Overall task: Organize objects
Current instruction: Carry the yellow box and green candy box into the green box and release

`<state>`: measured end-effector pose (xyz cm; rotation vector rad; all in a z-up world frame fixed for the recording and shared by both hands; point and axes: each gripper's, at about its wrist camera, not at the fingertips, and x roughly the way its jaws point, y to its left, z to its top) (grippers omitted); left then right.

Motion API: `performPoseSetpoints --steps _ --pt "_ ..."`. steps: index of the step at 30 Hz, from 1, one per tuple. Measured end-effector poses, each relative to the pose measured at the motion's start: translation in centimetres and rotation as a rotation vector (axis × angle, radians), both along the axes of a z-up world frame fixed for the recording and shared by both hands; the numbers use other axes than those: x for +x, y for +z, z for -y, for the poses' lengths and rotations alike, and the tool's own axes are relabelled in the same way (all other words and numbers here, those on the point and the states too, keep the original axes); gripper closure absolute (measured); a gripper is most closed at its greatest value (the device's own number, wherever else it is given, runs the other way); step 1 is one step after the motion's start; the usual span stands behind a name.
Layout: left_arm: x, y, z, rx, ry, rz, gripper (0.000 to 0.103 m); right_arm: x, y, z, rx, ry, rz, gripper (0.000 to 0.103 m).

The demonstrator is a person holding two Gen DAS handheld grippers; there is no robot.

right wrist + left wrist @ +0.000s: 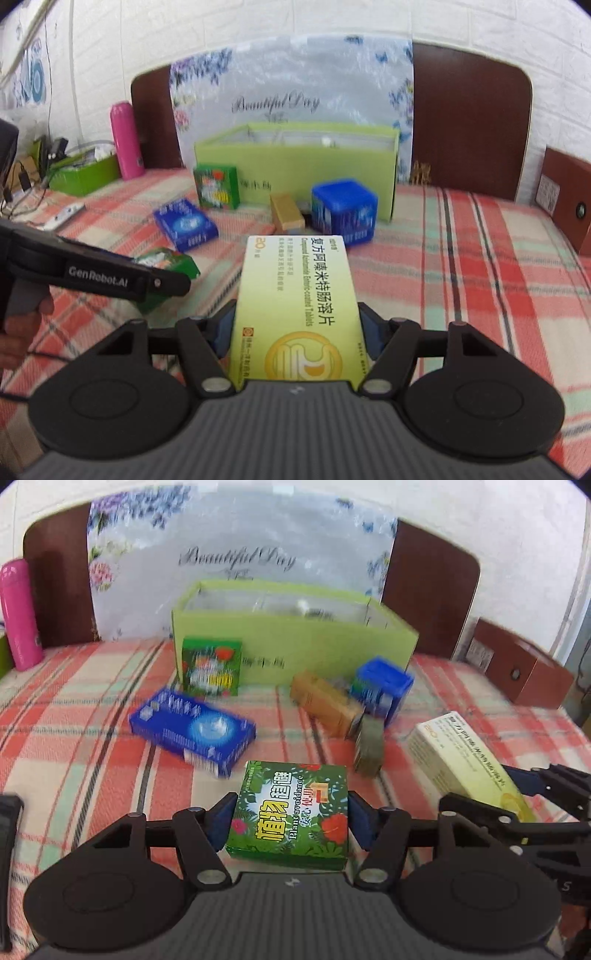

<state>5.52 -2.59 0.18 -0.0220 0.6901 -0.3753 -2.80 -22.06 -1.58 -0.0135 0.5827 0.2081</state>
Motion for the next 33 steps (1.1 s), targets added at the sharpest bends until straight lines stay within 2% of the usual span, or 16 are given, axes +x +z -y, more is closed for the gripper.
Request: performPoseSetpoints --steps 8,11,17,21,25,27,28,29,31,33 --pt "3.3 7.5 0.8 -0.100 -0.007 0.187 0.038 4.5 5.4 1.0 0.009 -0.041 0.187 0.037" --pt "5.7 9.7 1.1 -0.149 0.012 0.217 0.038 7.1 7.4 1.2 -0.005 -0.058 0.256 0.037" --pt "11.1 11.6 1.9 -0.175 0.078 0.262 0.038 13.3 10.1 1.7 -0.049 -0.114 0.336 0.037" --pt "14.7 10.8 2.9 -0.155 0.103 0.243 0.038 17.2 9.8 2.0 -0.068 -0.155 0.339 0.037" --pt "17.6 8.7 3.9 -0.124 0.118 0.209 0.038 20.6 7.1 1.6 -0.084 -0.170 0.290 0.037" --pt "18.8 7.3 4.2 -0.108 0.132 0.202 0.031 22.1 5.4 1.5 -0.078 -0.166 0.254 0.037" --pt "19.4 6.6 4.4 -0.083 0.133 0.185 0.024 22.9 4.6 1.4 -0.076 -0.156 0.234 0.035" --pt "20.0 5.9 4.5 -0.054 0.139 0.161 0.023 23.6 3.6 1.4 -0.076 -0.137 0.207 0.025" --pt "20.3 4.9 4.3 -0.032 0.146 0.137 0.023 24.1 2.0 1.1 -0.109 -0.139 0.170 0.016" --pt "20.2 4.2 3.6 -0.042 0.155 0.129 0.023 23.8 1.1 1.1 -0.144 -0.138 0.182 0.011"
